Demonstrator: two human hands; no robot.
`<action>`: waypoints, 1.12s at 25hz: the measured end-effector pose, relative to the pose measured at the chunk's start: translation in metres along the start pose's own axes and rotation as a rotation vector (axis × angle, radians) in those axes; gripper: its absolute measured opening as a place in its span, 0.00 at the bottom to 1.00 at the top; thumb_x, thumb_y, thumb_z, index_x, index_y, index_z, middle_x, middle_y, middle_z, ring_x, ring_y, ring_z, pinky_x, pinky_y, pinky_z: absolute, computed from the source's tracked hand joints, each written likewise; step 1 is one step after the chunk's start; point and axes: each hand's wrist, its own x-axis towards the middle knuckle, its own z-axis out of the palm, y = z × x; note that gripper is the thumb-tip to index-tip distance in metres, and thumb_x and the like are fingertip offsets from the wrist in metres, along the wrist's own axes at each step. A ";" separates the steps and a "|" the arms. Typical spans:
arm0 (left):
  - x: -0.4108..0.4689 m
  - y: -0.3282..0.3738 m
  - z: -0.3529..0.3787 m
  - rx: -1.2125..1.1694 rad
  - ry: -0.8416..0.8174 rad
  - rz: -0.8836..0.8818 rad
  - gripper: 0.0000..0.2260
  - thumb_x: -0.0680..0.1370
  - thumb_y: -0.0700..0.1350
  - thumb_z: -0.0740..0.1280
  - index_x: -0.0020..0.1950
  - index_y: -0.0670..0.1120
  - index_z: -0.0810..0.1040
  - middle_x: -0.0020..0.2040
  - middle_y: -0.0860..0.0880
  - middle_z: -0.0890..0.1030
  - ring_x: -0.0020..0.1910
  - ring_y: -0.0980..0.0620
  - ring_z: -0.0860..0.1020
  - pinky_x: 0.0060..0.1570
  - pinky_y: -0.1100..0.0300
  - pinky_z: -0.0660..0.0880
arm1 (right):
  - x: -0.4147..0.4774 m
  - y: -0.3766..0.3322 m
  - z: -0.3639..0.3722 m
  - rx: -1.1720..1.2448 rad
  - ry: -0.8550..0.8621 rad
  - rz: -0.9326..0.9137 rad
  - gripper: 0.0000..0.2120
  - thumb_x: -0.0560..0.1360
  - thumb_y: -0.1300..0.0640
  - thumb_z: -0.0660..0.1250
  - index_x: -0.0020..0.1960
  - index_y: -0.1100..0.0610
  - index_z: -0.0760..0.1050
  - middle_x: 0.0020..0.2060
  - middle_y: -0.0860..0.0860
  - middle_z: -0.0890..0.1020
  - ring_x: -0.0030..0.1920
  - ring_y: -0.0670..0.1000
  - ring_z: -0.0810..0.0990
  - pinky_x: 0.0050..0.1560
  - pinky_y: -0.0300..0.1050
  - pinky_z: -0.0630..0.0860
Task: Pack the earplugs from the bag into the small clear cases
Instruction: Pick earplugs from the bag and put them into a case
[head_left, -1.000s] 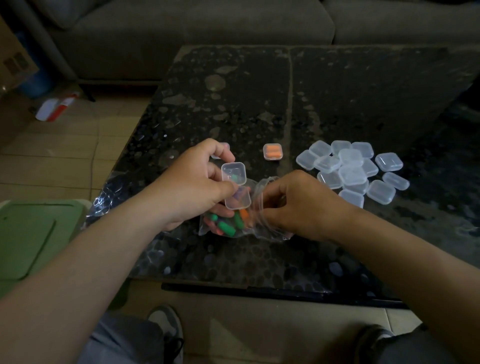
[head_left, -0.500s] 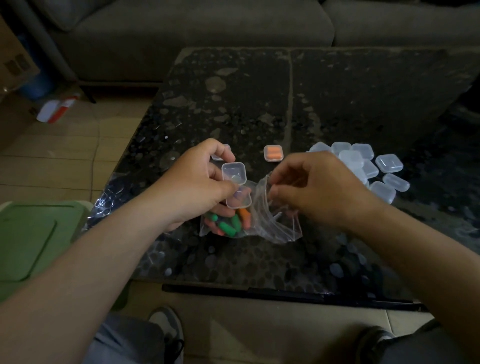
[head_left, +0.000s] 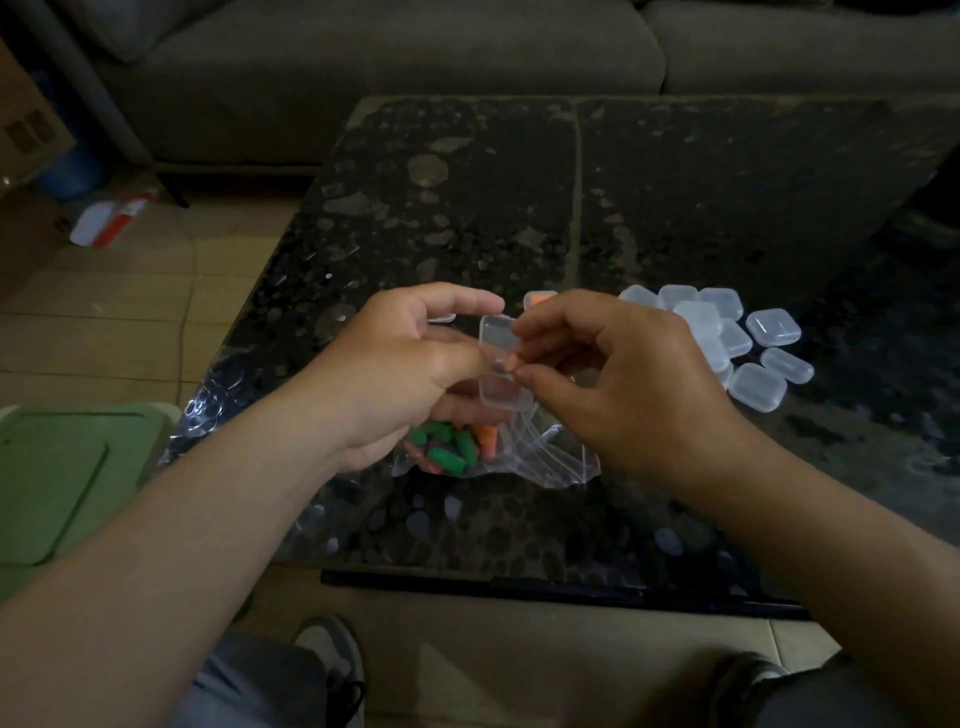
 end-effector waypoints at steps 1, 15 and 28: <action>-0.001 0.001 0.000 -0.005 -0.008 -0.003 0.20 0.76 0.32 0.72 0.65 0.45 0.77 0.47 0.39 0.87 0.44 0.44 0.88 0.42 0.53 0.85 | 0.000 0.000 0.000 -0.021 0.000 -0.015 0.13 0.73 0.61 0.76 0.57 0.53 0.81 0.46 0.43 0.84 0.49 0.39 0.82 0.52 0.33 0.79; -0.001 -0.005 -0.002 0.012 -0.024 0.022 0.19 0.75 0.33 0.73 0.64 0.46 0.78 0.42 0.41 0.87 0.43 0.47 0.87 0.43 0.57 0.83 | -0.002 0.000 0.006 -0.142 0.030 -0.138 0.16 0.72 0.62 0.77 0.58 0.57 0.82 0.47 0.48 0.87 0.49 0.41 0.84 0.53 0.34 0.79; 0.007 -0.004 -0.020 0.249 0.124 0.032 0.21 0.72 0.31 0.77 0.59 0.49 0.79 0.43 0.41 0.87 0.42 0.44 0.88 0.46 0.48 0.84 | 0.000 0.001 0.002 -0.204 0.012 0.050 0.07 0.75 0.64 0.72 0.52 0.55 0.81 0.40 0.45 0.83 0.41 0.42 0.82 0.51 0.34 0.78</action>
